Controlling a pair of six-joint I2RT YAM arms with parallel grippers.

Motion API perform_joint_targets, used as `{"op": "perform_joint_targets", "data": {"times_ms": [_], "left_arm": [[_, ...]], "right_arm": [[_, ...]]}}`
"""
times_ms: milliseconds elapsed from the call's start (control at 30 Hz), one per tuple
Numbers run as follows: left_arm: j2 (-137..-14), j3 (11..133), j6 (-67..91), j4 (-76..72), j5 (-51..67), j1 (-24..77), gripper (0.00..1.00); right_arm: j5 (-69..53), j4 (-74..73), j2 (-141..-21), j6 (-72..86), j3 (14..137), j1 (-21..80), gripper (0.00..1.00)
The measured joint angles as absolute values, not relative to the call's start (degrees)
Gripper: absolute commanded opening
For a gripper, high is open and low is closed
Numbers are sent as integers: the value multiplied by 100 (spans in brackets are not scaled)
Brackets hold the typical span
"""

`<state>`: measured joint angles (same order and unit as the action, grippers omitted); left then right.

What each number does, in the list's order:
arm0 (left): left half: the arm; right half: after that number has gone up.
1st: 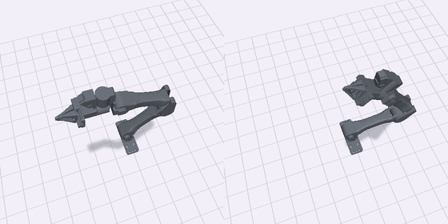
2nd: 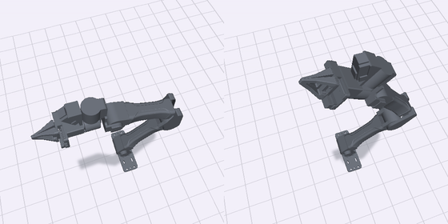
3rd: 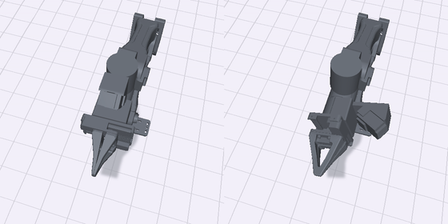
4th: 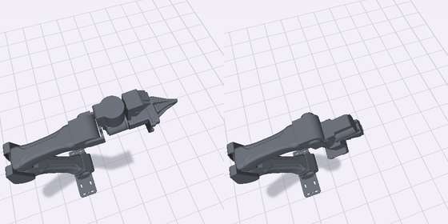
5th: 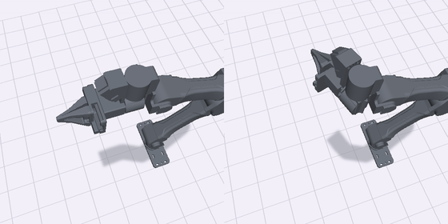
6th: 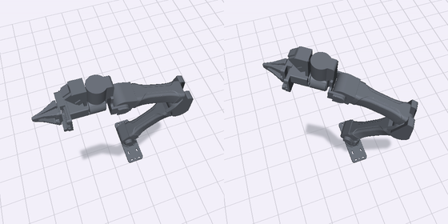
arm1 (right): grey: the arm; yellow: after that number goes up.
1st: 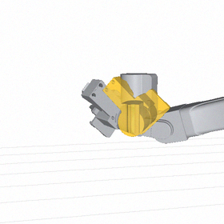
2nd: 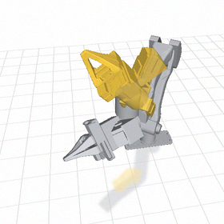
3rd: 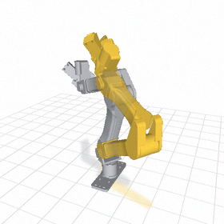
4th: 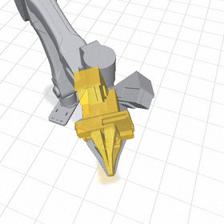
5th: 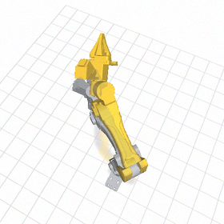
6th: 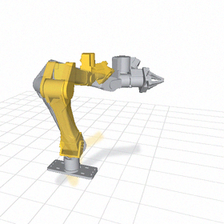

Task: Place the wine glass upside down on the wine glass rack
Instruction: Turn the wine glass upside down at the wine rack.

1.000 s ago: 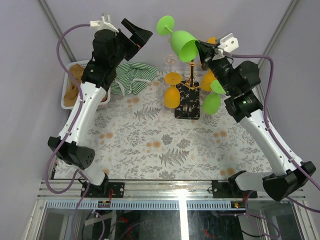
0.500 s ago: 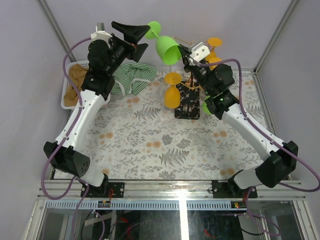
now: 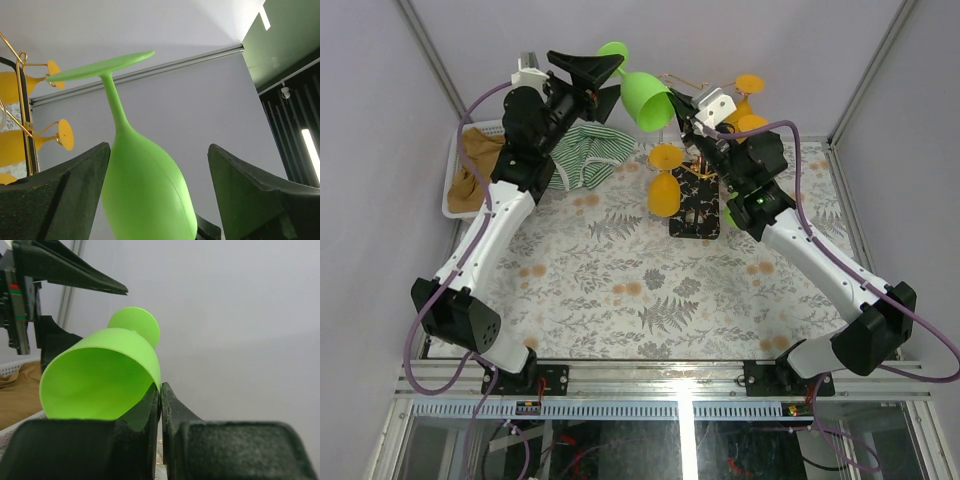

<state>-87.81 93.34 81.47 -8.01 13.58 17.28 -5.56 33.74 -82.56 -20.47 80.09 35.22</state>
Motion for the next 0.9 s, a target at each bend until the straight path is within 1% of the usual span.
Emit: {"op": "perform_joint_targets", "data": {"times_ms": [100, 167, 367, 500, 567, 667, 767, 833, 900], "left_arm": [[-8879, 9336, 8230, -945, 1417, 1728, 70], [-8956, 9336, 8278, -998, 1444, 1732, 63], [-9030, 9303, 8322, -1031, 1459, 1732, 44], [-9030, 9303, 8329, -1031, 1446, 1728, 35], [-9030, 9303, 8331, -1033, 1402, 1721, 26], [-9030, 9303, 8350, -1031, 1310, 1706, 16], [-9030, 9303, 8388, -1031, 1232, 1675, 2], [-9032, 9306, 8429, -1033, 1192, 1667, 0], [-9037, 9312, 8458, -1041, 1155, 1662, 0]], "right_arm": [[-582, 3367, -8256, -2012, 8009, 3562, 0], [-624, 3367, -8256, -1970, 8009, 3575, 0], [-672, 3367, -8254, -1933, 8009, 3653, 0], [-582, 3378, -8254, -1999, 8018, 3721, 0], [-495, 3378, -8254, -2071, 8025, 3754, 0], [-329, 3382, -8254, -2209, 8042, 3824, 0], [-132, 3378, -8254, -2388, 8047, 3922, 0], [-8, 3363, -8256, -2506, 8047, 3977, 0], [64, 3334, -8256, -2574, 8047, 4003, 5]]}}
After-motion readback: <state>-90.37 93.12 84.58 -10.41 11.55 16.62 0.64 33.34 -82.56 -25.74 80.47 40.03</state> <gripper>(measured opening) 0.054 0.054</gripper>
